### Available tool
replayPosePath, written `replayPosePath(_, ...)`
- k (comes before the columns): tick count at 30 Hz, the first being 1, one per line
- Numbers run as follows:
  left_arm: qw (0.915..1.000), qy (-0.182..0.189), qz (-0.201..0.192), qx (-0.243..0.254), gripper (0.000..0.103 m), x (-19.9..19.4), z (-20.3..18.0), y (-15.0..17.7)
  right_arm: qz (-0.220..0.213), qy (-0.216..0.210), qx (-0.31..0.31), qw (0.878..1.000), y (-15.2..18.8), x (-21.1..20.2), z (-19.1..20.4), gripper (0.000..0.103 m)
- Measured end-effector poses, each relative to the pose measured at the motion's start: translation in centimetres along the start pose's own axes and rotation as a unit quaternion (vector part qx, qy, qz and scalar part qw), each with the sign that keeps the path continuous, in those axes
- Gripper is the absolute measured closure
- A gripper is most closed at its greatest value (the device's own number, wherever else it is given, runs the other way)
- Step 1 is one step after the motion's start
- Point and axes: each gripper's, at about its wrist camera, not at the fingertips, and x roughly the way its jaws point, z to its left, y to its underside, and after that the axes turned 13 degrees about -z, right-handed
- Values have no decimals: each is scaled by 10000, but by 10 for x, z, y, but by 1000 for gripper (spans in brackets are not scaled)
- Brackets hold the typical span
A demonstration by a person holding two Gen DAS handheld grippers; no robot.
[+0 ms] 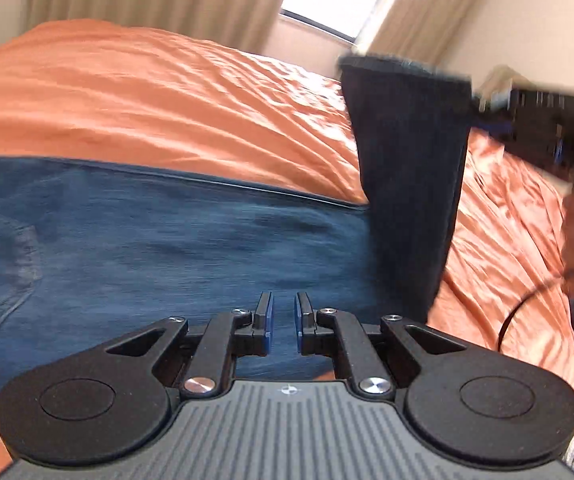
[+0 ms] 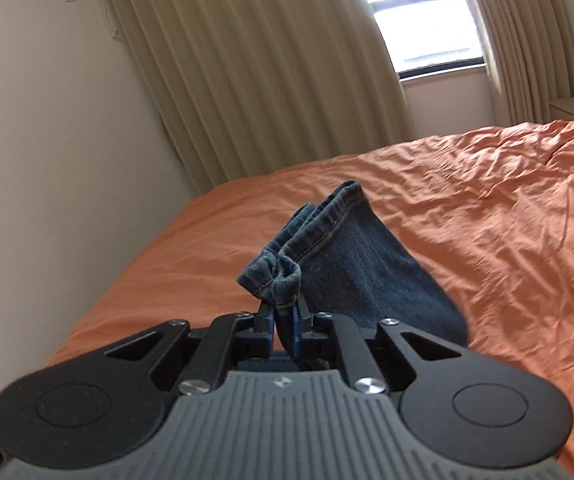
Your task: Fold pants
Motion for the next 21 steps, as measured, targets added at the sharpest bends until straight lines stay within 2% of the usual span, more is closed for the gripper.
replayPosePath(3,9992,-189,-42,-360,93,-9,31,4,771,-215,68,9968,72,29,26,99)
replayPosePath(6,9973,-238,-16,-689,91,-14,57,11,1439,-177,-281,9890,140,45,38,99)
replayPosePath(9,9946,-155,-21,-1024,83,-13,74,16,1583,-140,-565,9857,171,48,40,98)
replayPosePath(12,9907,-32,-8,-1358,74,-7,85,17,1592,-233,-448,9860,173,47,33,92)
replayPosePath(13,9894,6,-12,-1452,70,-3,87,17,1633,-316,-387,9853,170,44,28,83)
replayPosePath(15,9867,101,-36,-1620,65,4,88,13,1664,-415,-296,9847,164,45,23,73)
replayPosePath(17,9824,236,-123,-1847,59,11,91,10,1574,-486,-207,9861,155,39,19,55)
replayPosePath(19,9776,332,-193,-2068,53,22,97,5,1399,-363,-238,9892,146,32,12,48)
replayPosePath(21,9743,316,-263,-2216,49,37,100,2,1193,-163,-150,9926,136,25,-1,47)
